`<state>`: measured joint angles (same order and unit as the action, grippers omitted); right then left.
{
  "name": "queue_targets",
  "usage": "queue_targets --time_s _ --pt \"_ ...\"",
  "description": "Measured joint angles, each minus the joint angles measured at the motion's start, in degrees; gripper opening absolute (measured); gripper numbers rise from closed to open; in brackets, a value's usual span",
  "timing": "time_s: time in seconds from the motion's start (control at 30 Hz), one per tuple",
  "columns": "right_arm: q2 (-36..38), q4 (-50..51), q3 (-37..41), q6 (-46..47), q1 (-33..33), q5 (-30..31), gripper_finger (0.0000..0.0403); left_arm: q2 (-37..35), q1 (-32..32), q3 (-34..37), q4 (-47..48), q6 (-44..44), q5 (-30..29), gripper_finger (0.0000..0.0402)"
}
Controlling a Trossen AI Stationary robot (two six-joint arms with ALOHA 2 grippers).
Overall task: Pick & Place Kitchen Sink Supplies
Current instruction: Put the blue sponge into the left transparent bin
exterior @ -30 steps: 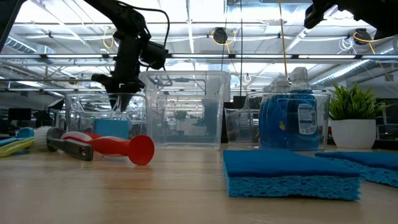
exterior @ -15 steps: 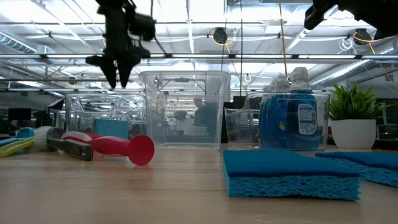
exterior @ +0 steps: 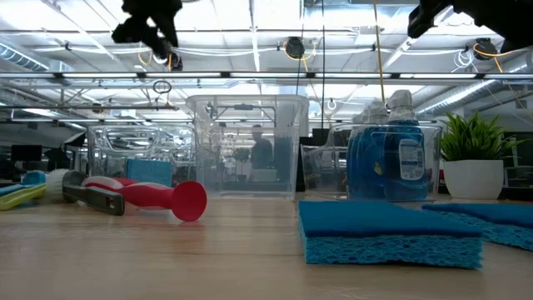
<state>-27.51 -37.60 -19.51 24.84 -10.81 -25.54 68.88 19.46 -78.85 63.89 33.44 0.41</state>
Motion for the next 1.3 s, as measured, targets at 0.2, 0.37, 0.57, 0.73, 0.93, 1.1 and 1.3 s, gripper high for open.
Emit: queue_targets --time_s 0.2,0.37,0.57,0.73,0.93,1.1,1.3 --pt "0.02 -1.68 0.00 0.00 0.00 -0.02 0.0187 -1.24 -7.30 0.00 -6.78 -0.13 -0.31 0.0163" --pt "0.02 -2.49 0.00 0.02 0.02 -0.01 0.0187 -0.70 -12.73 0.00 -12.97 -0.50 -0.32 0.0163" --pt "0.00 -2.49 0.00 0.02 0.00 0.00 0.0187 -0.01 -18.04 0.02 -20.94 -3.78 -0.42 0.0163" --pt "0.00 -2.48 0.00 0.00 0.01 -0.01 0.0187 0.22 -21.22 0.03 -25.32 -8.98 -0.49 0.0163" --pt "0.00 -2.49 0.00 0.00 0.02 -0.02 0.0187 0.88 -23.87 0.10 -28.28 -13.41 -0.50 0.0163" --pt "0.02 -3.00 0.00 0.01 0.02 -0.01 0.0187 0.94 -25.10 0.03 -28.09 -13.66 -0.54 0.0163" --pt "0.02 -4.10 0.00 2.55 0.02 -0.02 0.0187 0.91 -26.69 0.04 -28.09 -13.52 -2.01 0.0163"
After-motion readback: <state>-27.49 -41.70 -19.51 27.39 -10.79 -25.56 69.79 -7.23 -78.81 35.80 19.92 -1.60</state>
